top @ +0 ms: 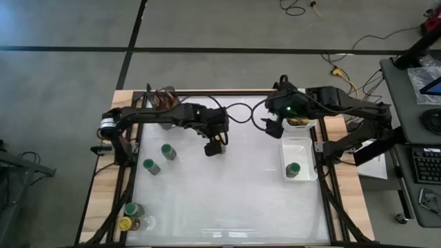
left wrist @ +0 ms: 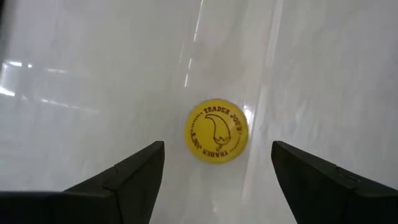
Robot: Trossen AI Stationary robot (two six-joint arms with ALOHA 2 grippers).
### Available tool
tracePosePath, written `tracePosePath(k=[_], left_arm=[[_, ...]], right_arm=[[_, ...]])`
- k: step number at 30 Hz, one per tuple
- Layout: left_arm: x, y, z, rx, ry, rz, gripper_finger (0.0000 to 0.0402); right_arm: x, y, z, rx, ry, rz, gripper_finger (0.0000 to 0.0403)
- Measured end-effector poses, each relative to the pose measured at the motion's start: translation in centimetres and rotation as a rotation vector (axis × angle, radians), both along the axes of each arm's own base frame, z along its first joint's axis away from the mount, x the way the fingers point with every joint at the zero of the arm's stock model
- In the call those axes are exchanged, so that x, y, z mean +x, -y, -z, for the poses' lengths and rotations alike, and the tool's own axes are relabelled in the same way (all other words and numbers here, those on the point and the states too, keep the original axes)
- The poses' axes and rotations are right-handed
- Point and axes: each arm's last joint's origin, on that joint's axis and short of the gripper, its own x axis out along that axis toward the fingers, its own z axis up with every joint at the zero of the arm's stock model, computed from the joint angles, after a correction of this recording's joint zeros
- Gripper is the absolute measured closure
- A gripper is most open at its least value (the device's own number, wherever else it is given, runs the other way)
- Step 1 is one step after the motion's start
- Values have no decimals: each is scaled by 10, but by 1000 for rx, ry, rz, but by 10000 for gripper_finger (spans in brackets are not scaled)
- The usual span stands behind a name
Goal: Sort spices by type
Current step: Put the yellow seasoning bottle into the top white bin
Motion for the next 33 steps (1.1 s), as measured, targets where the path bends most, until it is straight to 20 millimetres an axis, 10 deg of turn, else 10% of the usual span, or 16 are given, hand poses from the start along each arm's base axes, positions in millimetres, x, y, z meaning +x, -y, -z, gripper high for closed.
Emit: tracePosePath(k=[15, 33], left_arm=[[-65, 9, -73, -2, 178, -42, 122], [-138, 48, -43, -176, 208, -198, 123]], right_arm=[[76, -27, 53, 103, -8, -139, 50], [156, -22, 135, 138, -62, -223, 48]])
